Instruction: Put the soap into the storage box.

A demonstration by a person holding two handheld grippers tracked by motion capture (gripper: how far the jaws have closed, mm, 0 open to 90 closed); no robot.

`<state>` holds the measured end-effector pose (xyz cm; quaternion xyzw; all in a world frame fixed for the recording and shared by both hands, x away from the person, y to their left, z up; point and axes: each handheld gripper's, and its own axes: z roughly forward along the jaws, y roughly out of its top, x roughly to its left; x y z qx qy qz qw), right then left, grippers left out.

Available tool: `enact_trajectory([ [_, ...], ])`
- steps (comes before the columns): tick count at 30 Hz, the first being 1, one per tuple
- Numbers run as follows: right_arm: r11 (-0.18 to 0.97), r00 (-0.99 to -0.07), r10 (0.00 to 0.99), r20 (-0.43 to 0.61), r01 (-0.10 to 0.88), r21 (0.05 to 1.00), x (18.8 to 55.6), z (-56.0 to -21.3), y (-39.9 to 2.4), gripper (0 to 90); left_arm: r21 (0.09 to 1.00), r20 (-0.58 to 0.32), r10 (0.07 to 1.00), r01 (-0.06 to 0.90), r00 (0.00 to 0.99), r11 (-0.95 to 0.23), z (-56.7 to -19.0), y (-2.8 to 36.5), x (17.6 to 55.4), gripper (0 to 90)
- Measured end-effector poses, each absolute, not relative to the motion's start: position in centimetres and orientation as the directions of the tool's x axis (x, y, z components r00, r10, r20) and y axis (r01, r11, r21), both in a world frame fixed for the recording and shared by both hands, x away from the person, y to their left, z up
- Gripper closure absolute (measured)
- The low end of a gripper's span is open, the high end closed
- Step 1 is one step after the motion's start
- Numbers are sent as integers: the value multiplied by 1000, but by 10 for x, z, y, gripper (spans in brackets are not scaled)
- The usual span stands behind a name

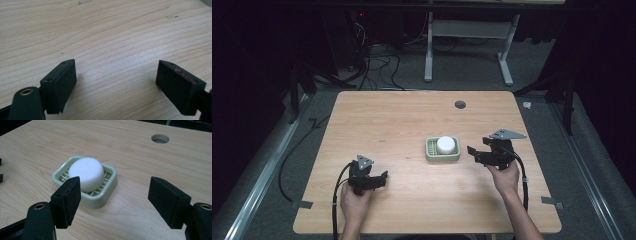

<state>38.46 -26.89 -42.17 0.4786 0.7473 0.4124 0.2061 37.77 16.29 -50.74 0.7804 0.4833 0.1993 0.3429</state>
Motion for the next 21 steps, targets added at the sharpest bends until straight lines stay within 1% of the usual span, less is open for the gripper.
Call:
enact_trajectory([
  [21, 158, -424, 899, 110, 548, 821, 366, -431, -283, 275, 728, -20, 891, 618, 453, -298, -507, 163, 378, 171],
])
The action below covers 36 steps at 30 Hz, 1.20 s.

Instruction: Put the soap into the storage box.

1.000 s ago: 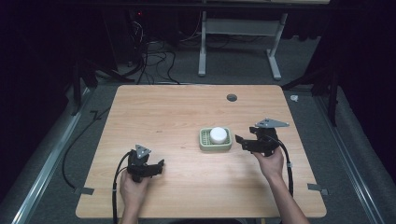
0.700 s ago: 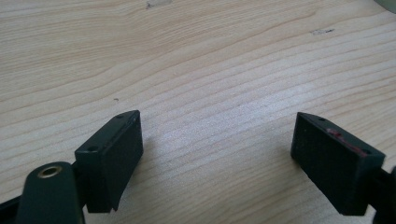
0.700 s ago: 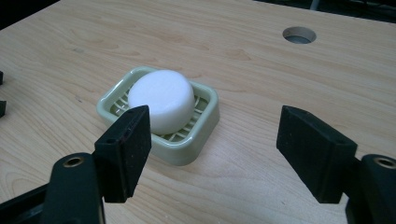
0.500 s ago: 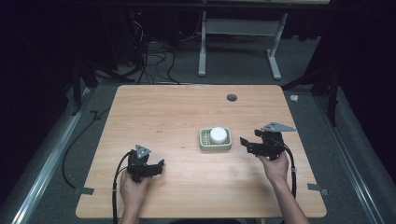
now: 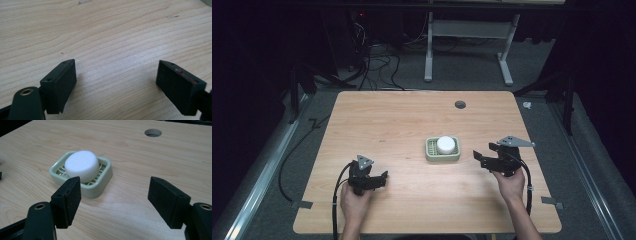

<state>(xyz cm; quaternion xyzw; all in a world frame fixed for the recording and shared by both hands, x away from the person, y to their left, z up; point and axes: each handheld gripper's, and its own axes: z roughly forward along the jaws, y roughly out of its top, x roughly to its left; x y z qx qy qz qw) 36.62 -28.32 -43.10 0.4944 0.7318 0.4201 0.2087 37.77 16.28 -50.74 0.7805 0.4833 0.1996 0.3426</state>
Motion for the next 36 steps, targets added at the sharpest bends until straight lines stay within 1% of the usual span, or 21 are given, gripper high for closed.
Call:
enact_trajectory([
  [28, 132, -417, 898, 139, 558, 820, 348, -445, -283, 279, 728, -19, 891, 618, 453, -299, -507, 163, 378, 171],
  [36, 143, -427, 894, 138, 564, 813, 346, -450, -279, 280, 729, -20, 891, 617, 453, -298, -507, 163, 378, 171],
])
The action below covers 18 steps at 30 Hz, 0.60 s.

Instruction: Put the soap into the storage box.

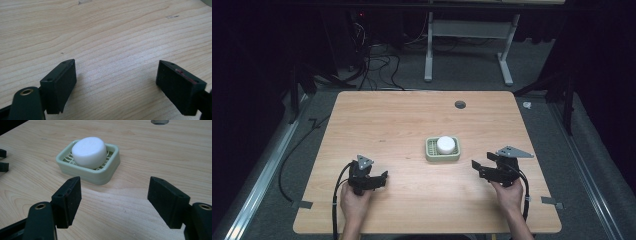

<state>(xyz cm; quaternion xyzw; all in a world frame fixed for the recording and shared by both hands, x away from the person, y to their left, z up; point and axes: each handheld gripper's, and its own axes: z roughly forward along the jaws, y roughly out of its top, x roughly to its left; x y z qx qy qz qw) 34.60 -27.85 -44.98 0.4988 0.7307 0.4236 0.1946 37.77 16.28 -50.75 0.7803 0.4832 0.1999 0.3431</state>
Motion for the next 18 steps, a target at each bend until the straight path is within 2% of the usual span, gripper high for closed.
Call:
enact_trajectory([
  [18, 155, -425, 894, 145, 595, 789, 342, -464, -273, 283, 728, -19, 891, 618, 453, -298, -507, 163, 378, 171],
])
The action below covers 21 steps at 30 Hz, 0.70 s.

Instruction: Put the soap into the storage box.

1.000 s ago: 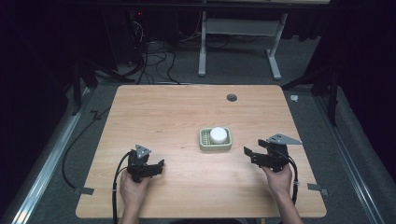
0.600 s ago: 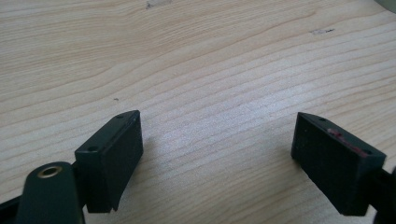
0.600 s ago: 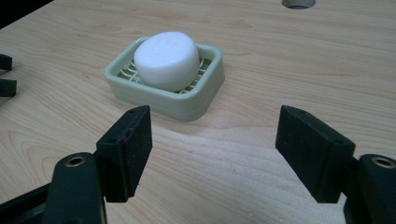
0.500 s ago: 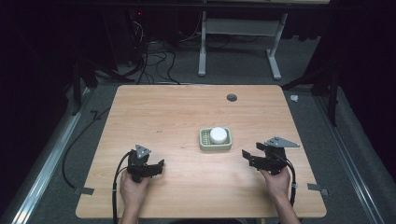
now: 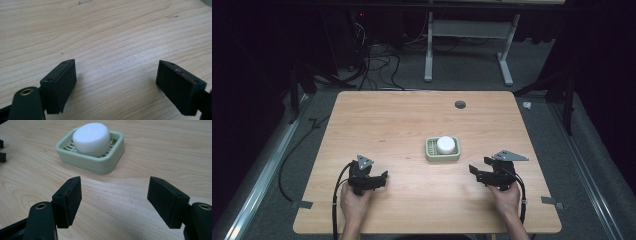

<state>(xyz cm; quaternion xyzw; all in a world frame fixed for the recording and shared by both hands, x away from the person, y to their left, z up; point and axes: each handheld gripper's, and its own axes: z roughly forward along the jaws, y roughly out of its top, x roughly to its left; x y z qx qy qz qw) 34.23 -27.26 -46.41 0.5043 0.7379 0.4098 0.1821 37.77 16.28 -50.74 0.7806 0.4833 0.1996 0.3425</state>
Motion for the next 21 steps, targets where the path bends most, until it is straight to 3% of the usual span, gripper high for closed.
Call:
enact_trajectory([
  [21, 181, -417, 899, 131, 629, 756, 337, -483, -270, 285, 729, -20, 891, 617, 453, -297, -507, 163, 378, 171],
])
